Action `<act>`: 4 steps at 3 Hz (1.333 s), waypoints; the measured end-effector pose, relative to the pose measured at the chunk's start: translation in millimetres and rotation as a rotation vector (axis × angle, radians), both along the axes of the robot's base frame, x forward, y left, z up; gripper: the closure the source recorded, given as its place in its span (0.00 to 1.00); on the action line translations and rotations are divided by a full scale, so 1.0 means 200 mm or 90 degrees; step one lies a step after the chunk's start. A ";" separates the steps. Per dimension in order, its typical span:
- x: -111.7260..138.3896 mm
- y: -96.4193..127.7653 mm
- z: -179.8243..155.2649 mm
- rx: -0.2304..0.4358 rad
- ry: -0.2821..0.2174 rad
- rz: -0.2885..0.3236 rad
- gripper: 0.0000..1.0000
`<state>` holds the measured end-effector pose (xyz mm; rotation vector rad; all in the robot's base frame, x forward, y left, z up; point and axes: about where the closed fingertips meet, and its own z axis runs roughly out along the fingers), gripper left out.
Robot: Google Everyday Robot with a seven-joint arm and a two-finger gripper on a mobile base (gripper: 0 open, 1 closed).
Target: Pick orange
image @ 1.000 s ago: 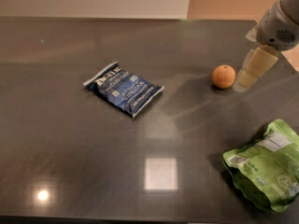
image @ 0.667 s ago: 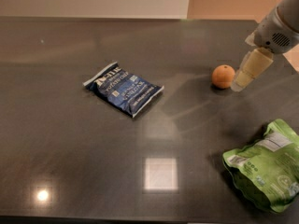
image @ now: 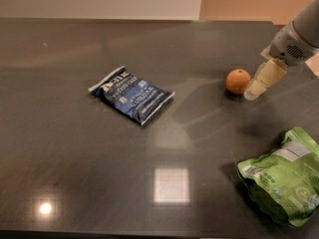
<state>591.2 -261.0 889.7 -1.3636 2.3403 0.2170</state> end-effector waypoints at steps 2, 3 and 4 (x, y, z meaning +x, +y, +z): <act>0.07 -0.01 -0.13 0.025 0.028 -0.003 0.00; 0.10 0.02 -0.14 0.031 0.030 0.006 0.00; 0.10 0.03 -0.15 0.035 0.032 0.008 0.00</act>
Offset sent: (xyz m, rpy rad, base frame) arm 0.0103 -0.0100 -0.0236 0.0394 0.0524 -0.0182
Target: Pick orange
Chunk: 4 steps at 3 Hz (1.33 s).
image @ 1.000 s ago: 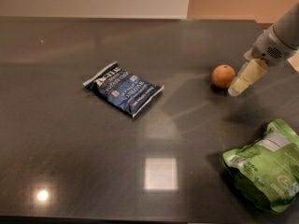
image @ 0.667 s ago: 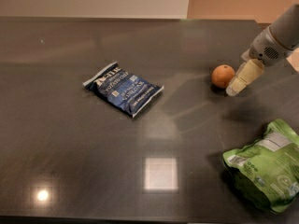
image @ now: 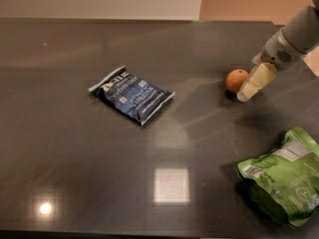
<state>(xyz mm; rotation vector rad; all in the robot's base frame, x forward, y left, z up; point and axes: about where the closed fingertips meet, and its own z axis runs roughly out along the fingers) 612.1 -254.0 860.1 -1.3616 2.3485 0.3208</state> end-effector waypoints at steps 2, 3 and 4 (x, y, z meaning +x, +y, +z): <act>0.01 0.01 -0.03 0.004 0.012 0.007 0.40; 0.01 0.01 -0.04 0.003 0.016 0.008 0.64; 0.00 0.05 0.02 0.013 0.007 0.018 0.87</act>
Offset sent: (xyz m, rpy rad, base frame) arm -0.0018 -0.0017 -0.0036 0.0021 0.0295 0.0118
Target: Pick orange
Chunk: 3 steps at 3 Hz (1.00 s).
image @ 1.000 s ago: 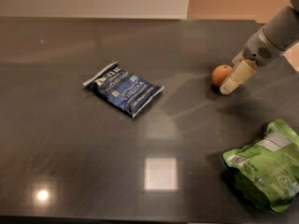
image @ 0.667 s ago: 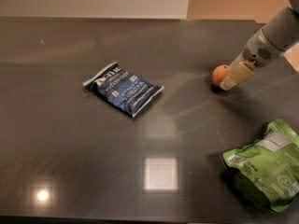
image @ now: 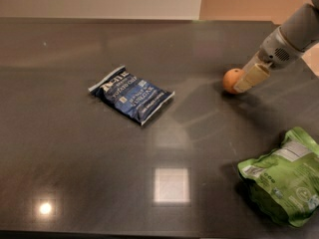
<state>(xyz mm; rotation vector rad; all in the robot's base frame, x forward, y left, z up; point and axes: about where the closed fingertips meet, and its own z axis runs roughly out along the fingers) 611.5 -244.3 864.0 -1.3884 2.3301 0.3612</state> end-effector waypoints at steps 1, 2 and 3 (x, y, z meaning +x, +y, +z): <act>-0.04 0.05 0.11 0.010 -0.010 0.015 1.00; -0.12 0.12 0.26 0.017 -0.015 0.035 1.00; -0.21 0.19 0.41 0.012 -0.012 0.059 1.00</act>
Offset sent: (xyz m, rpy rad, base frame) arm -0.0518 0.0365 0.0976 0.0346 -0.0216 0.0987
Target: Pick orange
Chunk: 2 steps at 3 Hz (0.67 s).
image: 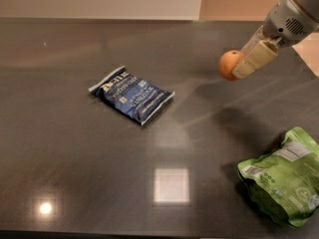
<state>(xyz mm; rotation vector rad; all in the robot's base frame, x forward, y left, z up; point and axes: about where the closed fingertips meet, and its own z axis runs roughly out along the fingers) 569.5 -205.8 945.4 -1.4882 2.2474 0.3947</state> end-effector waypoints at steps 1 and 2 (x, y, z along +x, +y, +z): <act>-0.06 0.06 0.13 0.001 -0.008 0.020 1.00; -0.11 0.16 0.30 0.016 -0.028 0.044 1.00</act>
Offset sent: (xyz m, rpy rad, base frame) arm -0.0485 0.0280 0.0734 -0.0134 0.0137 0.1159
